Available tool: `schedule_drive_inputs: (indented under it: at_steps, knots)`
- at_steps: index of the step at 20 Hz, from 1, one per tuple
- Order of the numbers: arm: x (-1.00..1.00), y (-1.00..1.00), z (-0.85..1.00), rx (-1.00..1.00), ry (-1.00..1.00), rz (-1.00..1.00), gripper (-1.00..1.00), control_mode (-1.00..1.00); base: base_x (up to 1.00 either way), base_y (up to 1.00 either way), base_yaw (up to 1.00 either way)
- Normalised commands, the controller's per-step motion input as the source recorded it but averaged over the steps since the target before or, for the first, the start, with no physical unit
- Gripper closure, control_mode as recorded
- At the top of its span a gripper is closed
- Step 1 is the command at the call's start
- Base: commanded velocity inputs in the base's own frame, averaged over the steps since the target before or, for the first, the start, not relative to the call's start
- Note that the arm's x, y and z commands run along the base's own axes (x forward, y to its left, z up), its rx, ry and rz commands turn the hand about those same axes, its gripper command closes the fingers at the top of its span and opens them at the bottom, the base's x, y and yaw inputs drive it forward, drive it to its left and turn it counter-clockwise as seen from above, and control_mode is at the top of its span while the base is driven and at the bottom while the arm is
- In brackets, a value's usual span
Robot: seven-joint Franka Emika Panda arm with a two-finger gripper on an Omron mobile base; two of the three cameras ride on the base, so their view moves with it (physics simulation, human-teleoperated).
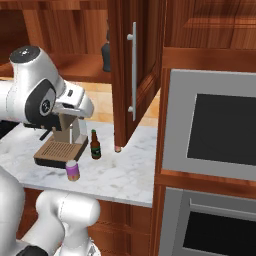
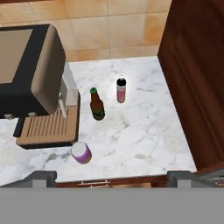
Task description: Sort all alcoholic drinks to one cabinet, and non-alcoholic drinks to the other.
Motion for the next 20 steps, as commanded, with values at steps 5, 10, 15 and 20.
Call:
schedule_drive_inputs:
  at_steps: [5,10,15,20]
  knots:
    - [0.00,0.12,-0.80,0.15,0.02,0.00,-1.00,-1.00,0.00,0.00,0.00]
    - [0.02,0.00,-0.57,0.16,0.00,0.00,-1.00,-1.00,0.00,0.00,0.00]
    - [0.20,0.12,-0.37,0.06,0.00,0.00,-1.00,-1.00,0.00,0.00,0.00]
    - [0.34,0.18,-0.25,0.00,0.00,0.00,-1.00,-1.00,0.00,0.00,0.00]
